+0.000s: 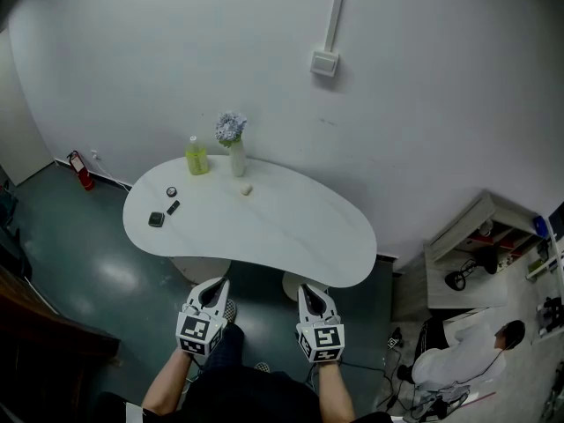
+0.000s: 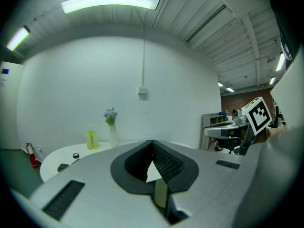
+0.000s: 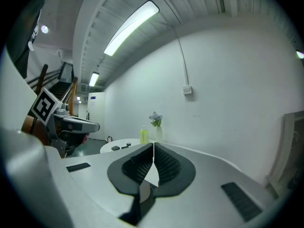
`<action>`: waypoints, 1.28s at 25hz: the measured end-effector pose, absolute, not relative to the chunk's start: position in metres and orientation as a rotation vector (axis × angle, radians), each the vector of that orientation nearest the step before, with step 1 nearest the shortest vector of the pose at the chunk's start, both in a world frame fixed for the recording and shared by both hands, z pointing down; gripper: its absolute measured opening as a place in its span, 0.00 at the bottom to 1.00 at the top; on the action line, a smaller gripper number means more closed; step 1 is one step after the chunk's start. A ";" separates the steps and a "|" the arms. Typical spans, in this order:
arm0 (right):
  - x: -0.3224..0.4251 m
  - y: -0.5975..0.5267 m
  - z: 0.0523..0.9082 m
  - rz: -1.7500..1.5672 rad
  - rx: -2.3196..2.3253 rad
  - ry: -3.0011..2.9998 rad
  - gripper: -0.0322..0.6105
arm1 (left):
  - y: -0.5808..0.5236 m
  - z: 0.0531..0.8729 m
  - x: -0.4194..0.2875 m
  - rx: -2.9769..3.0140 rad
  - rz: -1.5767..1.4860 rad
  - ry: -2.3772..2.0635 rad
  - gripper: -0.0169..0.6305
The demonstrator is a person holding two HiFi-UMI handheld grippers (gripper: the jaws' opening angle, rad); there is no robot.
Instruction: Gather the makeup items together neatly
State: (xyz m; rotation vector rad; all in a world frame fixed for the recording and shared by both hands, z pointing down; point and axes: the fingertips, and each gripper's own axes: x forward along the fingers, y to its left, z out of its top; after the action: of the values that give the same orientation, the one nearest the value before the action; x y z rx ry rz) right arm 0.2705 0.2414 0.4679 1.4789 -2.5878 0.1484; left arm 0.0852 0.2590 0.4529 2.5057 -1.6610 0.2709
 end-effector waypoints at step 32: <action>0.085 -0.116 0.530 0.393 1.491 -2.414 0.10 | -0.110 0.516 -0.076 2.510 0.397 -1.401 0.05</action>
State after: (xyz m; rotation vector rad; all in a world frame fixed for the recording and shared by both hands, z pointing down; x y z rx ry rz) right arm 0.0850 -0.1160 0.5299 1.4911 -2.4140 0.3929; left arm -0.0759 -0.1101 0.5161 2.5101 -1.4014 0.3972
